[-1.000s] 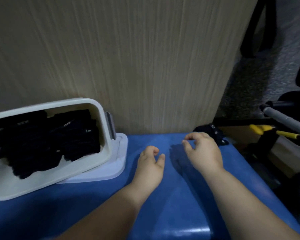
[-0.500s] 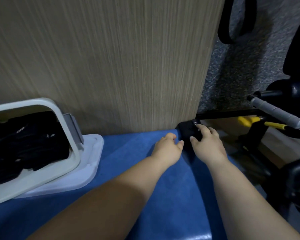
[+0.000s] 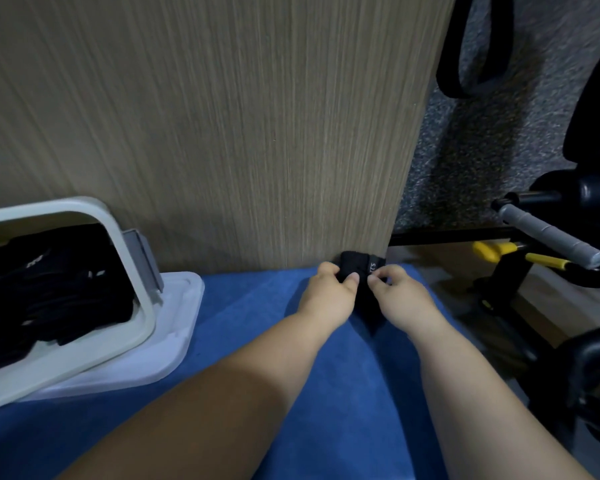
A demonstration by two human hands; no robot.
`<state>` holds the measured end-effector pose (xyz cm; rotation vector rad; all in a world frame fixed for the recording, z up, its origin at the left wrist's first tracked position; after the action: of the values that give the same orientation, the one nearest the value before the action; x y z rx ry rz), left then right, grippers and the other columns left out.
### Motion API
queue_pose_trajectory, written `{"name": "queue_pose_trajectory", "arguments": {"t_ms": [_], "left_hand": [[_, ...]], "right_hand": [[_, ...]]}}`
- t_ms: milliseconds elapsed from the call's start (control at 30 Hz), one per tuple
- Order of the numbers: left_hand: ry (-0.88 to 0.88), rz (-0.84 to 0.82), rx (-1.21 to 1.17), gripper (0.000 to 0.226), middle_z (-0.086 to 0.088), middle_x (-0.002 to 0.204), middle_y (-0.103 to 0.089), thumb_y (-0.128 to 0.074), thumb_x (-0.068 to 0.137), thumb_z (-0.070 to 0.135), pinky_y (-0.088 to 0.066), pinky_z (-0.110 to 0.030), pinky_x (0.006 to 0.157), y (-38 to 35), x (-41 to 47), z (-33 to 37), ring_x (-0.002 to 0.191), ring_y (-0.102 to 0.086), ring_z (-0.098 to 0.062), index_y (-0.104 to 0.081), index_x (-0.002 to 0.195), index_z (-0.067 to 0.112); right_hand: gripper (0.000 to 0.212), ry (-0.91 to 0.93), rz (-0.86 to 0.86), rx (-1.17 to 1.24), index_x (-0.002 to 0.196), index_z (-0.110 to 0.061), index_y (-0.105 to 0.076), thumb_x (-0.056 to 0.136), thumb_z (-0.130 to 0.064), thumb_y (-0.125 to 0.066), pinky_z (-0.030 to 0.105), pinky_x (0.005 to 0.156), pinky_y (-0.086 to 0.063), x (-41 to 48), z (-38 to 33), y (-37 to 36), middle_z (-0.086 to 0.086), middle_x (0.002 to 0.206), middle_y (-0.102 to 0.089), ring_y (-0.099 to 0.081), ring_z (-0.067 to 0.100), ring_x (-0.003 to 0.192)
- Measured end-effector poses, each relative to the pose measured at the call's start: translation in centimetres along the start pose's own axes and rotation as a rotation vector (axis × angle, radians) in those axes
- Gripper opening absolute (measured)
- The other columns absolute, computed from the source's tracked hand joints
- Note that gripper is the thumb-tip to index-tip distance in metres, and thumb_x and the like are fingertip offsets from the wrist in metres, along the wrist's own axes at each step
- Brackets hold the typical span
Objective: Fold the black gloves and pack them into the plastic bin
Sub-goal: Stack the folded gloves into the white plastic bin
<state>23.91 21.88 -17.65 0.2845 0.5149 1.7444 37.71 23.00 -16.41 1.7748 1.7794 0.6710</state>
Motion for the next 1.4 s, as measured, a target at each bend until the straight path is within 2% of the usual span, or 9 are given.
{"name": "queue_pose_trajectory", "arguments": {"t_ms": [167,333,433,600,767,933,1067,1233,1400], "left_hand": [[0.108,0.105,-0.387,0.045,-0.003,0.113,-0.059,-0.067,0.082,0.047,-0.052,-0.043,0.092,2.5,-0.8,-1.7,0.101,-0.061,-0.022,-0.043,0.112,0.024],[0.143,0.172,-0.455,0.034,-0.004,0.101,-0.062,-0.069,0.082,0.023,-0.053,-0.038,0.087,6.2,-2.1,-3.8,0.093,-0.062,-0.021,-0.045,0.106,0.023],[0.145,0.183,-0.535,0.039,-0.002,0.100,-0.063,-0.071,0.079,0.023,-0.053,-0.044,0.092,9.0,-3.6,-4.7,0.095,-0.065,-0.021,-0.048,0.110,0.023],[0.126,0.190,-0.681,0.030,-0.006,0.104,-0.064,-0.067,0.085,0.013,-0.054,-0.048,0.091,14.4,-6.5,-5.9,0.097,-0.066,-0.027,-0.051,0.109,0.021],[0.101,0.187,-0.724,0.033,-0.011,0.107,-0.066,-0.065,0.086,0.008,-0.053,-0.048,0.093,19.0,-9.7,-7.1,0.090,-0.067,-0.024,-0.054,0.117,0.015],[0.060,0.164,-0.652,0.026,-0.011,0.107,-0.065,-0.065,0.087,0.010,-0.053,-0.047,0.093,22.9,-12.3,-8.2,0.092,-0.067,-0.023,-0.057,0.110,0.017],[0.061,0.220,-0.595,0.024,-0.008,0.100,-0.068,-0.066,0.086,0.014,-0.053,-0.047,0.092,25.8,-13.5,-10.1,0.096,-0.066,-0.025,-0.058,0.108,0.020],[0.036,0.272,-0.595,0.025,-0.010,0.098,-0.067,-0.066,0.086,0.015,-0.057,-0.044,0.085,29.4,-14.4,-11.3,0.087,-0.066,-0.021,-0.056,0.107,0.022],[-0.106,0.460,-0.305,0.026,0.005,0.098,-0.067,-0.069,0.085,0.026,-0.053,-0.025,0.076,33.6,-15.5,-11.7,0.086,-0.065,-0.006,-0.053,0.106,0.027]], "right_hand": [[0.013,0.068,-0.142,0.112,0.101,-0.021,-0.057,0.096,-0.032,-0.051,0.035,0.078,-0.047,-1.7,-2.5,-1.9,-0.002,0.089,-0.059,-0.055,0.018,0.086],[0.007,0.113,-0.337,0.256,0.093,-0.027,-0.057,0.095,-0.021,-0.054,0.024,0.060,-0.046,-3.6,-4.6,-4.7,0.000,0.088,-0.063,-0.059,0.014,0.076],[0.007,0.131,-0.275,0.326,0.085,-0.023,-0.060,0.092,-0.022,-0.059,0.025,0.063,-0.045,-3.9,-5.7,-4.9,0.000,0.083,-0.065,-0.060,0.013,0.072],[0.033,0.085,-0.097,0.476,0.081,-0.020,-0.050,0.081,-0.047,-0.070,0.038,0.073,-0.047,-5.1,-7.2,-5.3,0.002,0.087,-0.061,-0.058,0.019,0.082],[0.070,-0.045,-0.537,0.815,0.111,-0.013,-0.057,0.058,-0.058,-0.070,0.036,0.082,-0.052,-10.2,-11.2,-10.3,0.006,0.101,-0.068,-0.064,0.021,0.095],[0.049,-0.102,-0.700,1.037,0.115,-0.012,-0.063,0.074,-0.038,-0.066,0.042,0.095,-0.050,-13.8,-14.6,-14.1,0.012,0.108,-0.072,-0.069,0.024,0.098],[0.031,-0.110,-0.679,1.099,0.101,-0.013,-0.062,0.073,-0.026,-0.067,0.035,0.083,-0.051,-15.1,-17.0,-16.1,0.015,0.105,-0.071,-0.067,0.025,0.094],[0.024,-0.052,-0.637,1.128,0.107,-0.007,-0.060,0.084,-0.017,-0.062,0.026,0.061,-0.053,-16.5,-20.3,-17.8,0.012,0.095,-0.072,-0.070,0.018,0.080],[0.003,0.014,-0.560,1.068,0.090,-0.009,-0.058,0.091,-0.011,-0.060,0.030,0.065,-0.054,-17.2,-23.0,-19.6,0.012,0.091,-0.071,-0.068,0.021,0.082]]}}
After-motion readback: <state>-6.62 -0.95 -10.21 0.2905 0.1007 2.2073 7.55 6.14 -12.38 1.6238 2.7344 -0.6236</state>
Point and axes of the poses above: each hand's wrist, its own x-axis towards the middle knuckle, its own y-axis out of the back of the hand, z = x × y, the point moved 6 cm from there along x, towards the middle knuckle
